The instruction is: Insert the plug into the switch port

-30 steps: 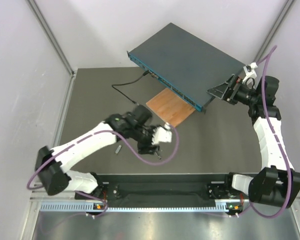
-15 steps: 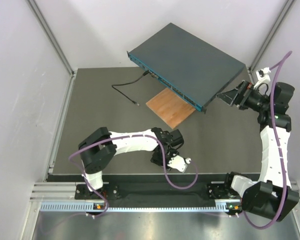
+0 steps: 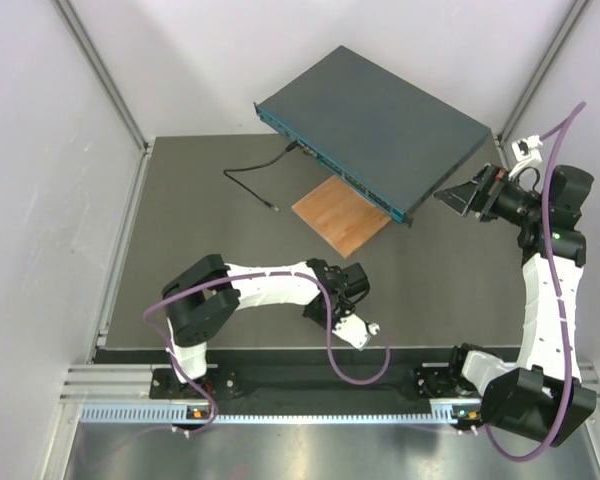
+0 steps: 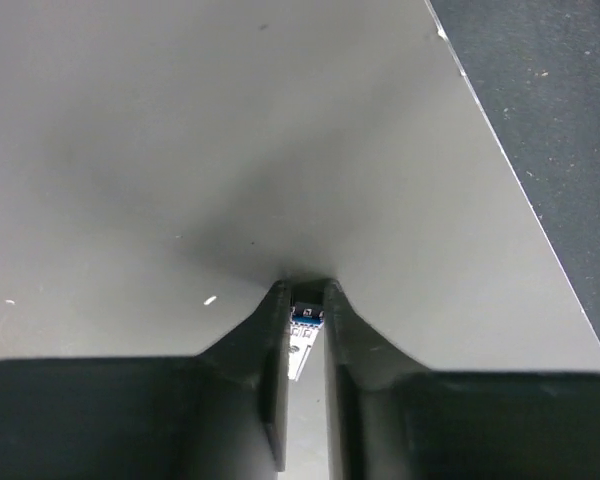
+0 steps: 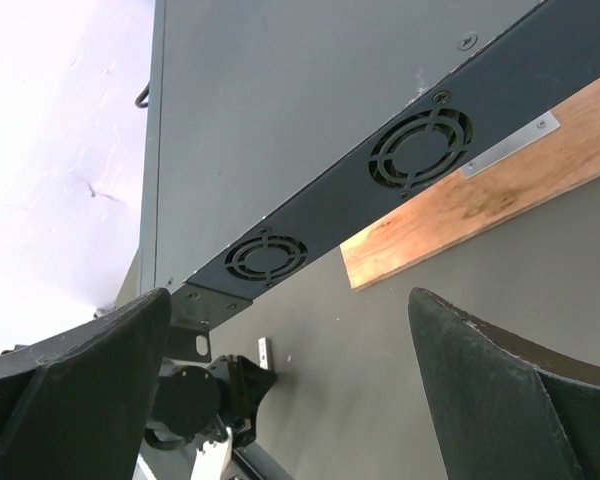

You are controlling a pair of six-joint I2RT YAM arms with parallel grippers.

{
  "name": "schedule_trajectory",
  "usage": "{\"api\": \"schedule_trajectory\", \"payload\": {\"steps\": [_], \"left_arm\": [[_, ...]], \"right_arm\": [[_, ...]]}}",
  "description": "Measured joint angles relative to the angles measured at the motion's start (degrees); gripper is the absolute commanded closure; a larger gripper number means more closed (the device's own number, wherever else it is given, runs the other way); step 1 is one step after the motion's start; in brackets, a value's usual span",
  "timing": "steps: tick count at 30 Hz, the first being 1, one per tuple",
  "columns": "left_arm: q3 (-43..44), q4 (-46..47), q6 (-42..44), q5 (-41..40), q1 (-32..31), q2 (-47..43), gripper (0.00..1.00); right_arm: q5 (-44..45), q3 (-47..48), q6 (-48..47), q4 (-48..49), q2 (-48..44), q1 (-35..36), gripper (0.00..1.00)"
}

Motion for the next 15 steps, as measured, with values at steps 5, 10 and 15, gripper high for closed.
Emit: {"api": "schedule_trajectory", "payload": {"steps": [5, 10, 15], "left_arm": [[-0.96, 0.24, 1.36, 0.07, -0.20, -1.09, 1.00], [-3.39, -0.74, 2.12, 2.67, 0.13, -9.05, 1.00], [-4.50, -0.37, 4.28, 7.80, 0.17, -30.75, 1.00]], "right_arm": [[-0.37, 0.83, -0.90, -1.55, 0.04, -0.04, 0.00], [-1.55, 6.05, -3.96, -5.40, 0.24, -0.63, 0.00], [-5.33, 14.40, -7.08, -8.57, 0.70, -0.66, 0.02]]}}
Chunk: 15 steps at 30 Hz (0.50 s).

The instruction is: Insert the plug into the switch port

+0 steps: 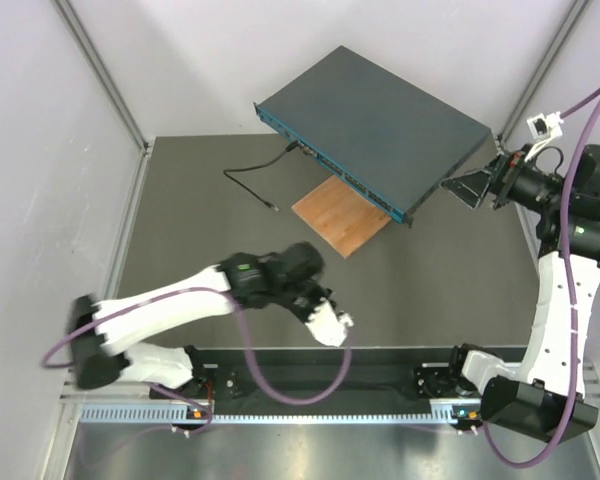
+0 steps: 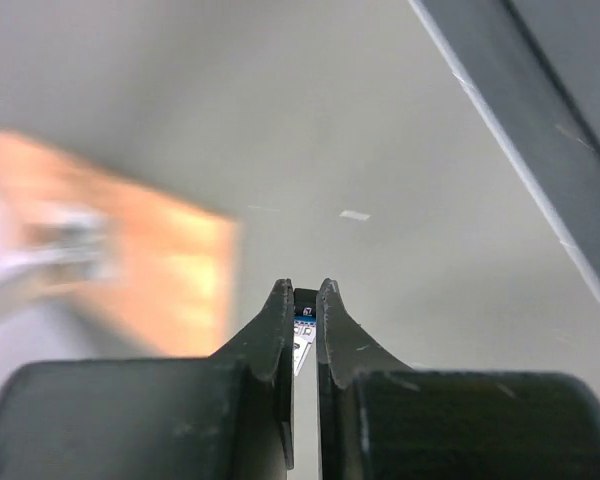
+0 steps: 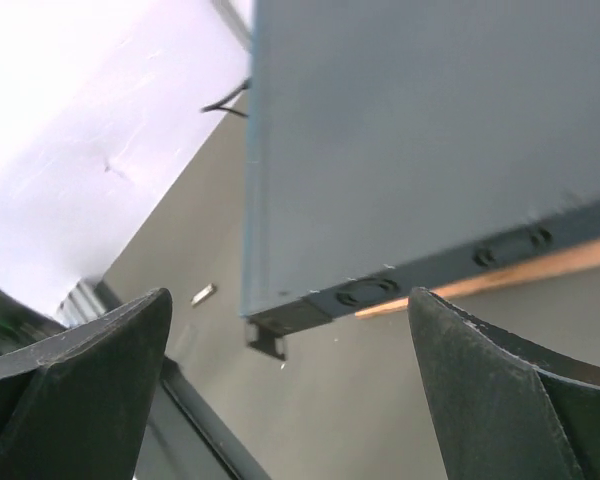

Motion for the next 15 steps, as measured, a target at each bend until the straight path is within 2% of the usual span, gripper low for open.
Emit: {"api": "schedule_trajectory", "payload": {"steps": [4, 7, 12, 15], "left_arm": [[-5.62, 6.95, 2.80, 3.34, 0.00, -18.47, 1.00], [-12.79, 14.01, 5.31, 5.46, 0.00, -29.59, 1.00], [-17.57, 21.79, 9.25, 8.20, -0.02, -36.59, 1.00], [-19.61, 26.08, 12.57, 8.55, 0.00, -38.58, 1.00]], "right_arm": [[-2.05, 4.46, -1.20, -1.53, 0.68, 2.80, 0.02], [-1.60, 6.10, -2.27, -2.32, 1.38, 10.34, 0.02], [-0.48, 7.41, -3.04, -2.45, 4.42, 28.11, 0.03], [-0.79, 7.34, -0.61, -0.31, 7.08, 33.77, 0.03]]}}
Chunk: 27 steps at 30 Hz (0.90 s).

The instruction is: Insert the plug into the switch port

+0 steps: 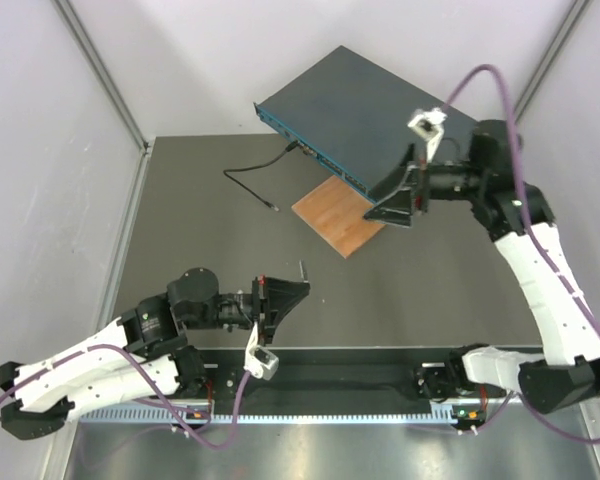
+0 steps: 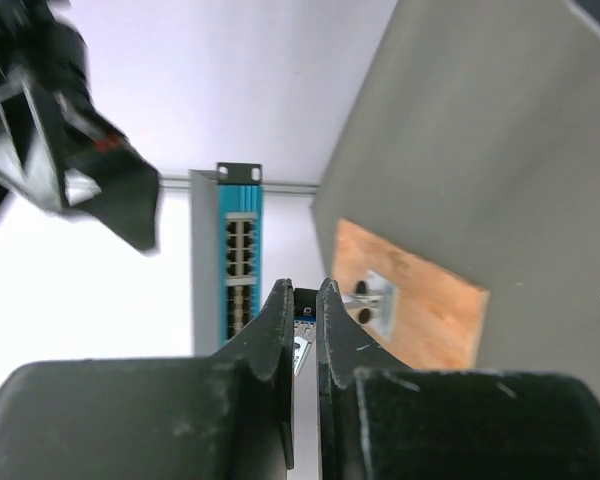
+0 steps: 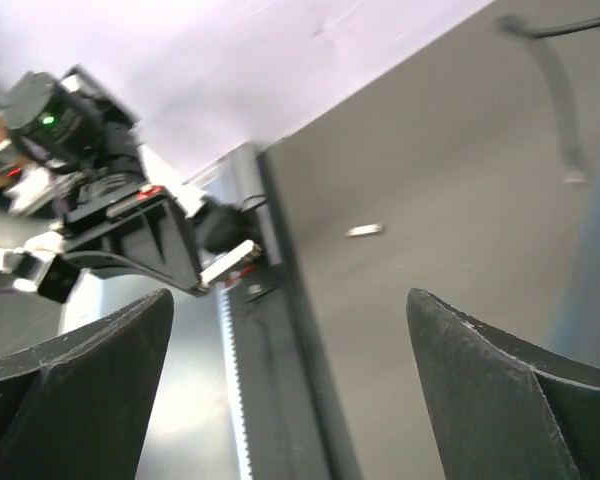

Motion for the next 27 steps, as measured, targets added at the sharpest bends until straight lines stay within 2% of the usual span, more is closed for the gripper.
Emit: {"api": "schedule_trajectory", "payload": {"steps": [5, 11, 15, 20, 23, 25, 26, 27], "left_arm": [[-1.22, 1.18, 5.03, 0.04, 0.00, -0.94, 1.00], [-1.38, 1.31, 9.94, 0.13, -0.02, -0.66, 1.00], [-1.46, 1.36, 11.15, 0.02, 0.00, -0.09, 1.00], [-2.16, 1.90, 11.93, -0.04, 0.00, -0.02, 1.00], [-2.84, 2.62, 12.26, -0.20, 0.00, -0.04, 1.00], [-3.19, 2.82, 12.61, -0.28, 0.00, -0.04, 1.00], [-3.37, 2.95, 12.76, -0.39, 0.00, -0.04, 1.00], [-3.50, 3.06, 12.98, -0.48, 0.00, -0.04, 1.00]], "right_arm": [[0.48, -0.07, 2.99, 2.54, 5.68, 11.21, 0.02], [1.68, -0.26, 3.39, 2.54, 10.97, 21.31, 0.01], [1.92, -0.46, 3.13, 2.14, 13.55, 25.77, 0.02], [1.77, -0.92, 3.21, 2.36, 15.37, 27.63, 0.04], [1.51, -1.79, 3.32, 2.64, 16.26, 28.02, 0.08], [1.16, -2.64, 3.85, 3.10, 16.76, 28.11, 0.16], [0.83, -3.19, 4.42, 3.78, 16.92, 28.13, 0.21], [0.74, -3.63, 4.85, 4.15, 17.00, 28.13, 0.33]]}}
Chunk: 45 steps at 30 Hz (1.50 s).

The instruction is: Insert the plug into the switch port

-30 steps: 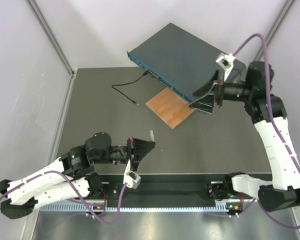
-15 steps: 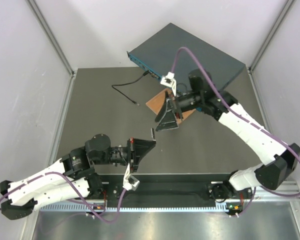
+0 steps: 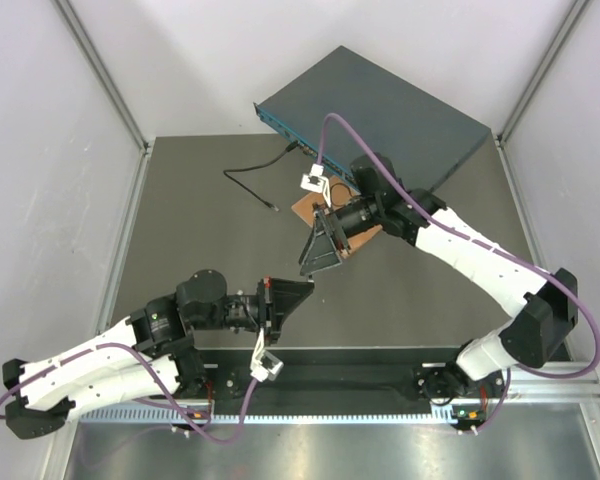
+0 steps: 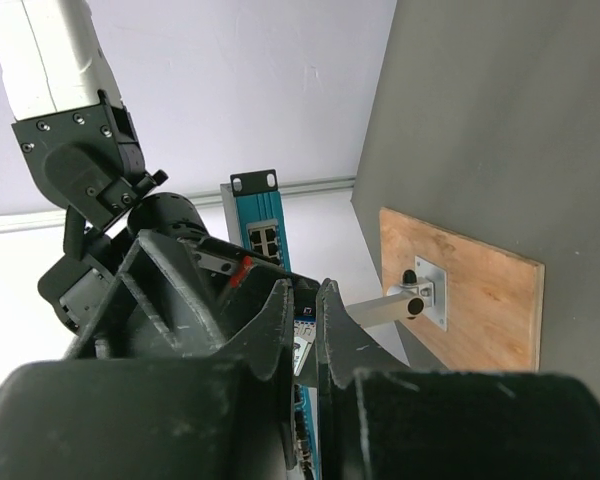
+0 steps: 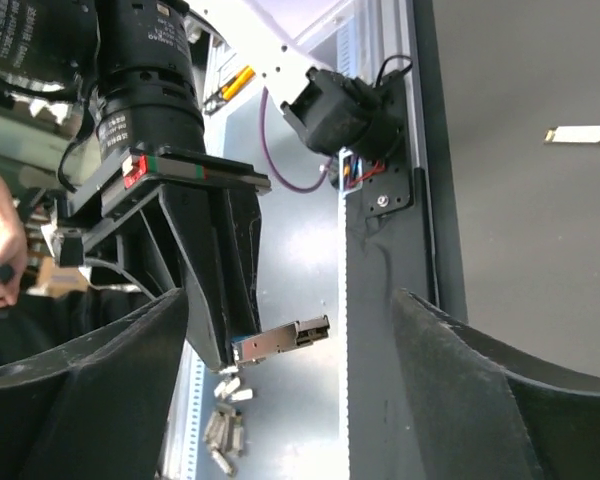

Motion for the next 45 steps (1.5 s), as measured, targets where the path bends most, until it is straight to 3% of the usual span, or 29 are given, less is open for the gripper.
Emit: {"api": "schedule_trajectory", "payload": {"steps": [2, 5, 6, 7, 9, 11, 15, 18, 23, 30, 36, 45], "left_arm": [[-0.28, 0.20, 0.26, -0.24, 0.00, 0.00, 1.00], [-0.63, 0.37, 0.63, -0.92, 0.00, -0.04, 1.00], [-0.74, 0.57, 0.90, -1.03, -0.02, -0.09, 1.00], [-1.07, 0.33, 1.36, -1.27, -0.20, -0.15, 0.99], [-1.64, 0.39, 1.81, -1.70, -0.33, -0.15, 0.85], [-1.68, 0.39, 1.20, -2.43, -0.33, -0.26, 0.63], [-1.62, 1.42, -3.67, -4.90, -0.22, -0.28, 0.50], [-0.20, 1.88, -10.12, -7.37, -0.22, 0.04, 0.49], [4.83, 1.75, -28.33, -13.07, -0.22, 2.25, 0.48], [12.63, 5.46, -53.99, -30.03, 1.33, 9.92, 0.44], [19.15, 6.56, -66.62, -37.83, 2.45, 18.27, 0.45], [25.49, 8.39, -76.48, -38.10, 2.45, 23.28, 0.49]], "right_arm": [[-0.61, -0.87, 1.29, 1.09, 0.22, 0.02, 0.47], [-1.27, -1.05, 2.71, 2.14, 0.63, 0.02, 0.91], [-1.07, -1.05, 3.17, 2.51, 0.68, 0.02, 0.99], [-1.64, -0.96, 4.57, 3.15, 0.70, 0.00, 1.00], [-1.22, -0.90, 4.68, 3.52, 0.72, -0.04, 1.00], [-0.72, -0.85, 5.05, 3.74, 0.74, -0.37, 1.00], [0.33, 1.42, 5.51, 3.56, 0.74, -1.40, 1.00], [1.99, 4.11, 6.43, 4.35, 0.74, -2.73, 1.00], [6.93, 5.95, 11.98, 10.08, -0.72, -6.16, 1.00], [20.06, 5.42, 19.91, 16.35, -7.58, -12.02, 1.00], [28.26, 5.42, 21.90, 16.70, -9.68, -11.06, 1.00], [34.38, 3.58, 20.52, 14.88, -9.99, -8.17, 1.00]]}}
